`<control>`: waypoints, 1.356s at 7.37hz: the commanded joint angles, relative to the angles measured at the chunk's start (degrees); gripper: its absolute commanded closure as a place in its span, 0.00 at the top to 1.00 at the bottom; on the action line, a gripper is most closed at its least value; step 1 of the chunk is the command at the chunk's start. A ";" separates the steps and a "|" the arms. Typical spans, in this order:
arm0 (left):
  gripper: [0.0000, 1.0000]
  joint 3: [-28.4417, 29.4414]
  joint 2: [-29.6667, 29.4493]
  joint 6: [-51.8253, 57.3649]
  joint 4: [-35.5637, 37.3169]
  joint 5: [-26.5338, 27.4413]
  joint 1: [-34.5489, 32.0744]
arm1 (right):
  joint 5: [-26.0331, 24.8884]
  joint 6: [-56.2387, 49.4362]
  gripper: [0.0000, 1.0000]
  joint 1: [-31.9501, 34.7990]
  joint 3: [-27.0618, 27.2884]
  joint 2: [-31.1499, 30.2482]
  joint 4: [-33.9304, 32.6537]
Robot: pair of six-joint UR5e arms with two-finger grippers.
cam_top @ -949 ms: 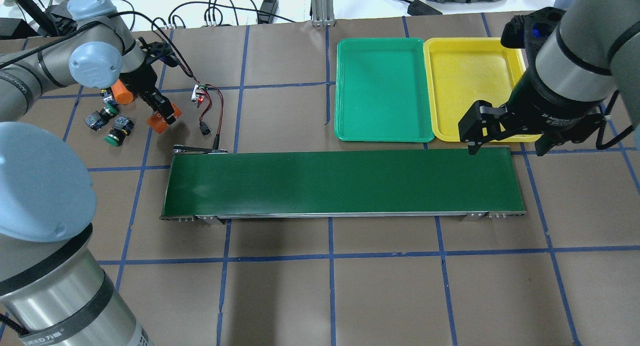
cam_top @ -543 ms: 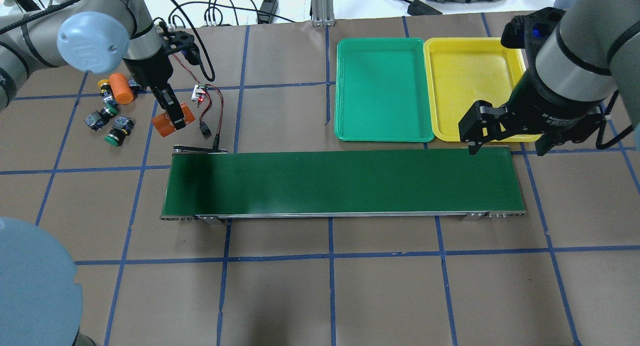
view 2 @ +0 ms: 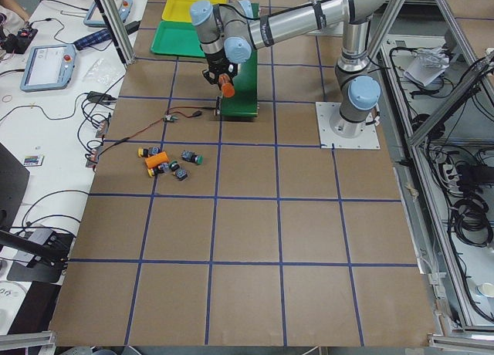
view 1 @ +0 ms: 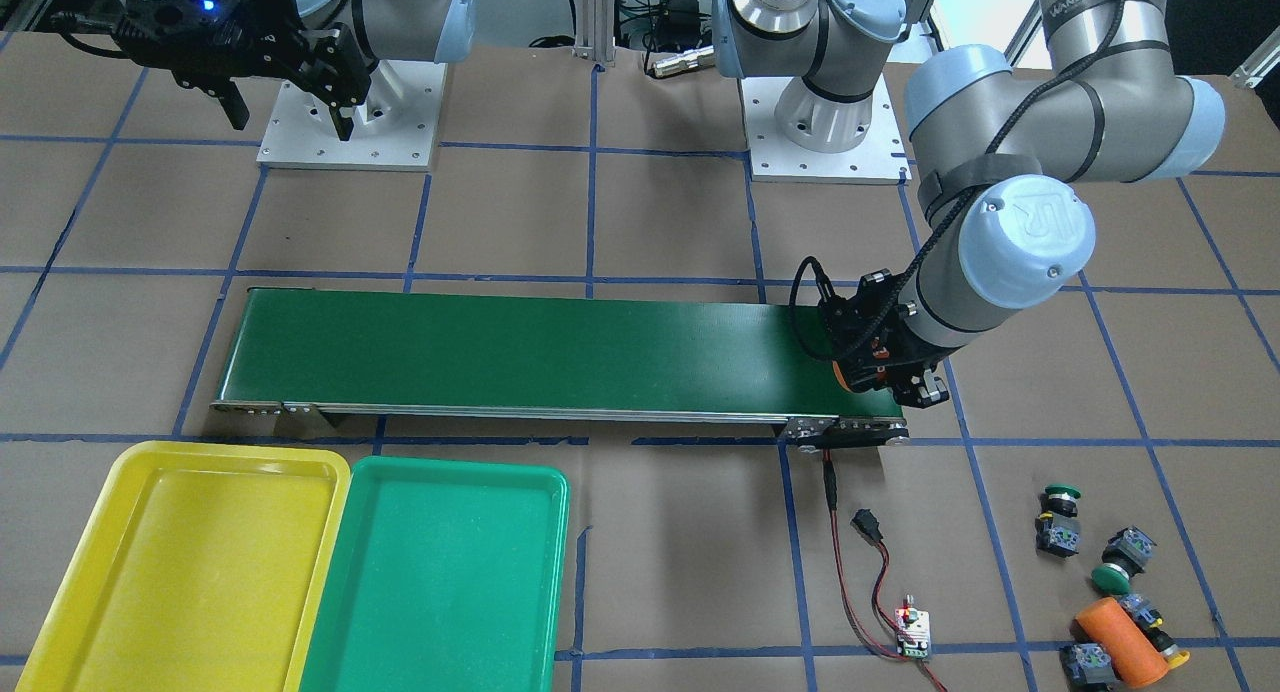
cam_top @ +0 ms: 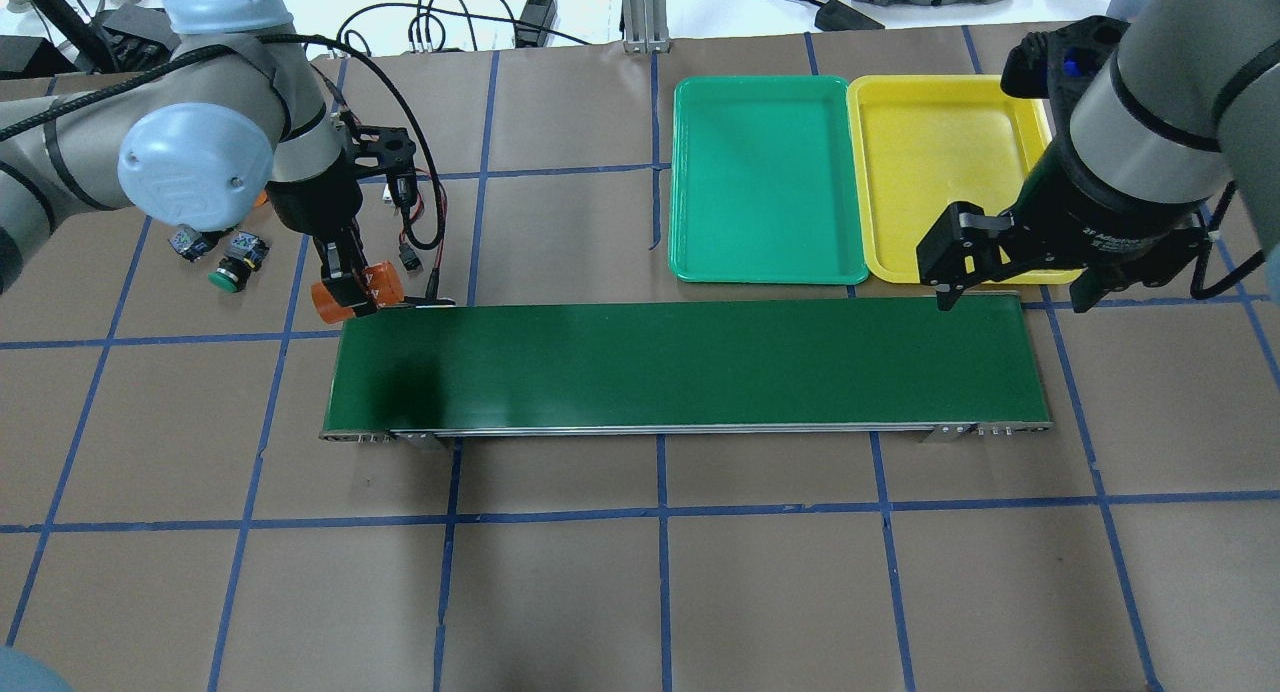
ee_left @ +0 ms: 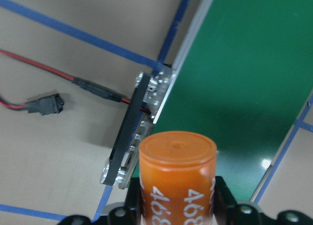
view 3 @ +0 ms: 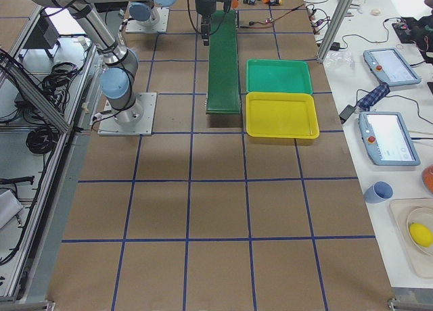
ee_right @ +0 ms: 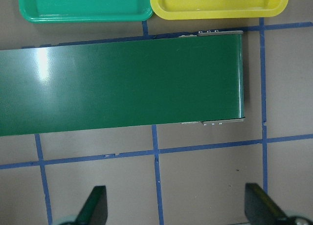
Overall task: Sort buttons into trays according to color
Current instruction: 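Lower the orange cylinder onto the near end of the belt, open left gripper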
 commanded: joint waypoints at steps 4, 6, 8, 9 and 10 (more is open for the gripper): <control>0.00 -13.78 2.38 -0.06 13.66 -2.68 -0.40 | 0.00 0.02 1.00 0.02 0.24 -0.29 0.02; 0.90 -13.89 2.46 -2.59 13.94 -3.47 -0.40 | 0.00 0.02 1.00 0.02 0.42 -0.29 -0.07; 1.00 -13.88 4.12 -2.69 13.68 -5.14 -0.40 | -1.75 0.02 1.00 -0.07 0.77 -0.38 0.02; 1.00 -12.84 5.61 -2.69 12.98 -4.88 -0.40 | -1.67 0.11 1.00 -0.07 0.77 -0.55 0.02; 1.00 -8.74 5.97 -2.69 8.28 -4.88 0.21 | -1.58 0.02 1.00 -0.07 0.77 -0.90 -0.07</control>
